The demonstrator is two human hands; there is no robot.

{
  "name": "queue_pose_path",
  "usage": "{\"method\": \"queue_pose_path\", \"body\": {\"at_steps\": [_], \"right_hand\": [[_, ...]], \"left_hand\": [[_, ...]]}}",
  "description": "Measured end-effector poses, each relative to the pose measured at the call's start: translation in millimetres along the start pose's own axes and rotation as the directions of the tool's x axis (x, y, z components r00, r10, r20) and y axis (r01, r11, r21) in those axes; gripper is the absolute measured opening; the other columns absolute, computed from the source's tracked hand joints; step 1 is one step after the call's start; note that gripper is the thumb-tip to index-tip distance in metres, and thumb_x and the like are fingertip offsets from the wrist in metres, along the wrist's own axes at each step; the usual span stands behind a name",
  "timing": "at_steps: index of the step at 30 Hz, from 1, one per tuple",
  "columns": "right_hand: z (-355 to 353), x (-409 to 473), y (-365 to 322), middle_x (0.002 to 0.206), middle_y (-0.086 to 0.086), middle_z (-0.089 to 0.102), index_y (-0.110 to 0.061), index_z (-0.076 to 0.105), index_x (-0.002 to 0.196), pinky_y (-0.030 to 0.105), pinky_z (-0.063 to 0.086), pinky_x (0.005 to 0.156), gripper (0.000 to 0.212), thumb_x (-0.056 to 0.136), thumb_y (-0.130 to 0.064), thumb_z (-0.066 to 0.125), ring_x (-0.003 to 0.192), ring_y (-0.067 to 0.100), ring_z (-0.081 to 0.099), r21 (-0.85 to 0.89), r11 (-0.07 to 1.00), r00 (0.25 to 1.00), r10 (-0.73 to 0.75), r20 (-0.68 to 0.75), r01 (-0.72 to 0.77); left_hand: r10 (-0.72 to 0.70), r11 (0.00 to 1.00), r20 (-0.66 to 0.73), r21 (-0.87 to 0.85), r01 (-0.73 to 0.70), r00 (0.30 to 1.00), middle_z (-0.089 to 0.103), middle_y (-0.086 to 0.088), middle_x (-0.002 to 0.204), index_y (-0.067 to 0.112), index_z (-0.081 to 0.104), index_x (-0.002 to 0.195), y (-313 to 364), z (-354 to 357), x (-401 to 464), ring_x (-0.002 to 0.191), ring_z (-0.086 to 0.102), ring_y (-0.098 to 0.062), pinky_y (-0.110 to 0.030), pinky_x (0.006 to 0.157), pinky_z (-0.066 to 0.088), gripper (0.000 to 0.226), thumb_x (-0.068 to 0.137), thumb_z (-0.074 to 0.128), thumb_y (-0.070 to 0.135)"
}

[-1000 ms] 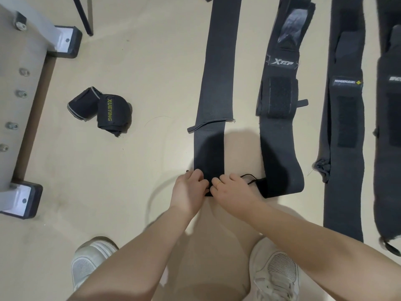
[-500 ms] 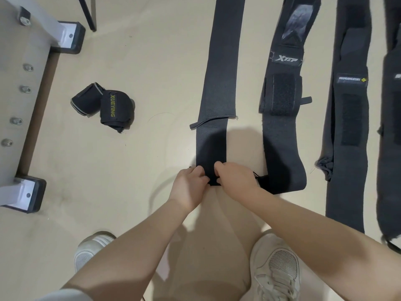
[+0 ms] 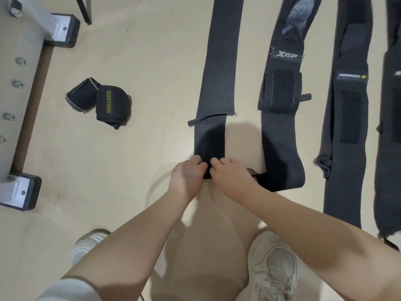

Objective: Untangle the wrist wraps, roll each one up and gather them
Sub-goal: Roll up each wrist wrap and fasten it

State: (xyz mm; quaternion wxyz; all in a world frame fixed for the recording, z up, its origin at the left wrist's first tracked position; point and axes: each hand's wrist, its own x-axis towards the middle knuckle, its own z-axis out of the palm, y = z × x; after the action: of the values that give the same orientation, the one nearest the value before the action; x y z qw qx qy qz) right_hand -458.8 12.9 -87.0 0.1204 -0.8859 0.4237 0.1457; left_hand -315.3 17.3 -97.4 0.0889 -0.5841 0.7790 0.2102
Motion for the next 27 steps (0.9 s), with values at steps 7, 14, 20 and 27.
{"method": "queue_pose_path", "body": {"at_steps": [7,14,20,27], "right_hand": [[-6,18,12,0.114,0.005,0.059,-0.018,0.058,0.114,0.033,0.033,0.084,0.022,0.095,-0.027,0.050,0.110,0.026,0.049,0.312,0.882,0.933,0.304,0.195,-0.352],[-3,15,15,0.071,-0.004,0.059,-0.023,0.064,0.065,0.024,0.029,0.054,0.026,0.057,-0.036,0.085,0.061,0.015,0.057,-0.007,0.990,0.990,0.138,-0.038,-0.139],[2,11,18,0.065,-0.001,0.058,-0.017,0.064,0.061,0.023,0.036,0.049,0.018,0.046,-0.017,0.075,0.057,0.017,0.055,-0.083,0.996,0.990,-0.001,-0.141,-0.010],[-6,24,26,0.111,0.003,0.058,-0.018,0.062,0.109,0.031,0.033,0.078,0.026,0.095,-0.037,0.051,0.103,0.022,0.053,0.222,0.913,0.940,0.332,0.078,-0.341]], "left_hand": [[0.131,0.991,-0.159,0.030,-0.128,0.979,0.059,-0.003,0.077,0.009,0.070,0.081,-14,7,-5,0.083,0.044,-0.020,-0.028,0.072,0.025,0.023,0.071,0.049,0.003],[-0.035,0.999,-0.056,-0.041,0.033,0.998,0.058,0.001,0.101,0.016,0.054,0.108,-3,-4,10,0.097,0.050,-0.022,-0.025,0.072,0.018,0.017,0.098,0.040,0.016],[-0.182,0.958,-0.144,-0.249,0.142,0.973,0.043,0.008,0.080,0.017,0.047,0.081,3,-7,13,0.082,0.034,-0.017,-0.026,0.065,0.030,0.010,0.089,0.042,0.020],[-0.052,0.960,-0.205,-0.280,-0.008,0.977,0.057,-0.013,0.073,-0.001,0.062,0.079,-11,-7,12,0.053,0.054,-0.028,-0.029,0.052,0.047,0.026,0.080,0.045,0.018]]}}
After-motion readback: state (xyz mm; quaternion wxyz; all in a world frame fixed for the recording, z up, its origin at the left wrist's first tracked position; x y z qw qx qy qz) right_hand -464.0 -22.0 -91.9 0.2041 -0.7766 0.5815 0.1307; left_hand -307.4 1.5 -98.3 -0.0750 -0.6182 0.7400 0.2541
